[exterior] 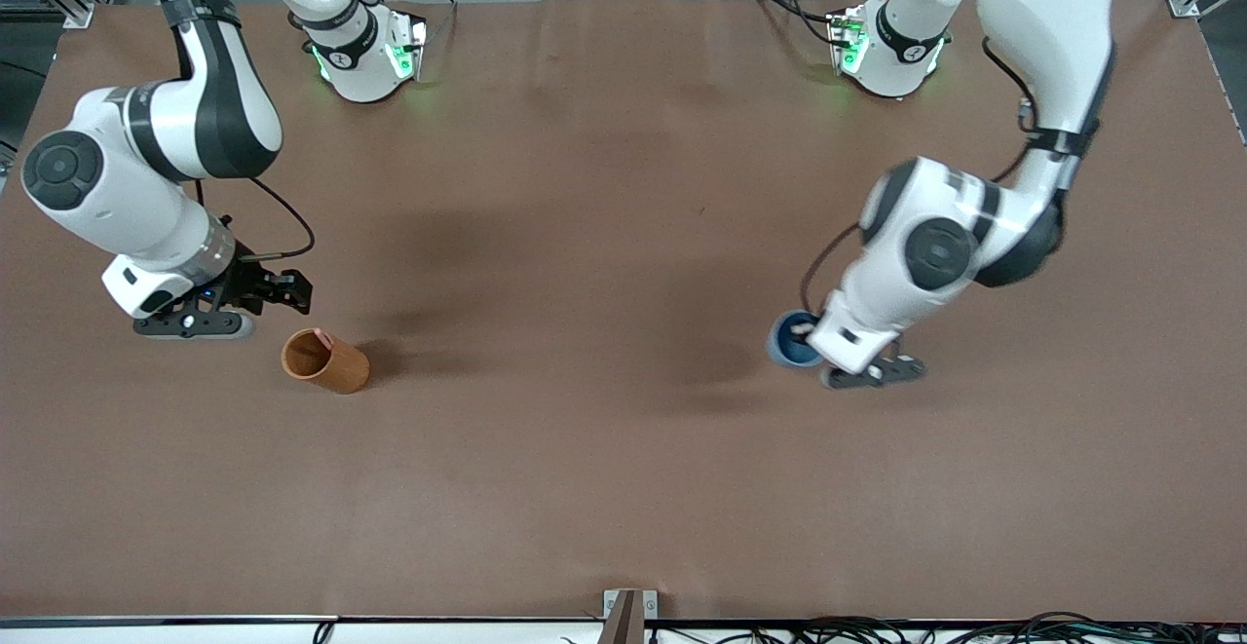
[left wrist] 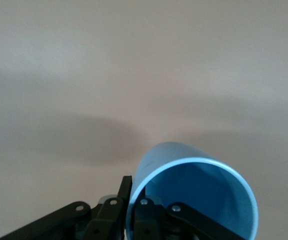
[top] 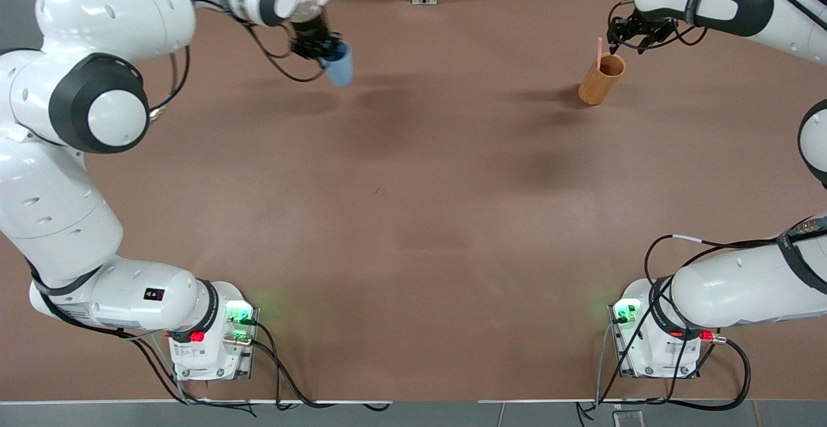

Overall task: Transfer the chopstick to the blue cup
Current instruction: 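Grasp the blue cup with the left gripper and carry it toward the table center, then set the blue cup down with the left gripper while the right gripper grasps the chopstick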

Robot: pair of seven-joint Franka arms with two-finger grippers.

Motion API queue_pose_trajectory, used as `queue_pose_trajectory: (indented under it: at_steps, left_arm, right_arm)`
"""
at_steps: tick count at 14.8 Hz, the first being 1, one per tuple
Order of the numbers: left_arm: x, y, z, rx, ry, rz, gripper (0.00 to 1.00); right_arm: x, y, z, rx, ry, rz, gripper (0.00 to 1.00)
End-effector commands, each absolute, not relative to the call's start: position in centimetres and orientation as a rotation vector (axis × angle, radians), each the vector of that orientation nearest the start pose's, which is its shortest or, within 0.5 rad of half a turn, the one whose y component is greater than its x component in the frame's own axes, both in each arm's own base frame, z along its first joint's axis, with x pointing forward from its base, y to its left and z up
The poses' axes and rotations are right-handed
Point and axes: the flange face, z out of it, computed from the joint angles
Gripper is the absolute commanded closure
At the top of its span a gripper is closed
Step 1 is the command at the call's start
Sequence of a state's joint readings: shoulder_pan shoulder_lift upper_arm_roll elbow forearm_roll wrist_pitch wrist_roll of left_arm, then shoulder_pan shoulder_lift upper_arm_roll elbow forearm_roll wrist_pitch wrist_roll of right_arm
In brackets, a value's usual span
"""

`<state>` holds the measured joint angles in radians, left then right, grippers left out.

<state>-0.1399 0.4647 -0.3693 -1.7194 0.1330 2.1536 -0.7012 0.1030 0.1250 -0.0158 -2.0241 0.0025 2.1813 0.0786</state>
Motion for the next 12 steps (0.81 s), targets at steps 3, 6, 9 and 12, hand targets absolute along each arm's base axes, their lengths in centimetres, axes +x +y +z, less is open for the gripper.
queue_pose_trajectory:
  at_steps: [3,6,9,12]
  left_arm:
    - [55.6,-40.5,31.9,-3.162,-0.444,0.051,1.00]
    - [53.3,-46.1,28.5,-3.151,-0.510,0.035,1.00]
    - [51.7,-48.3,26.2,-3.136,-0.492,0.004,0.99]
    - [51.8,-48.5,25.9,-3.145,-0.505,-0.054,0.99]
  right_arm:
    - [57.1,8.5,38.1,-3.148,0.058,-0.048,0.29]
    - [57.7,9.7,38.3,-3.144,0.055,-0.080,0.31]
    - [60.3,9.2,38.6,-3.180,0.026,-0.136,0.33]
    - [62.5,9.0,38.6,-3.205,0.005,-0.174,0.38]
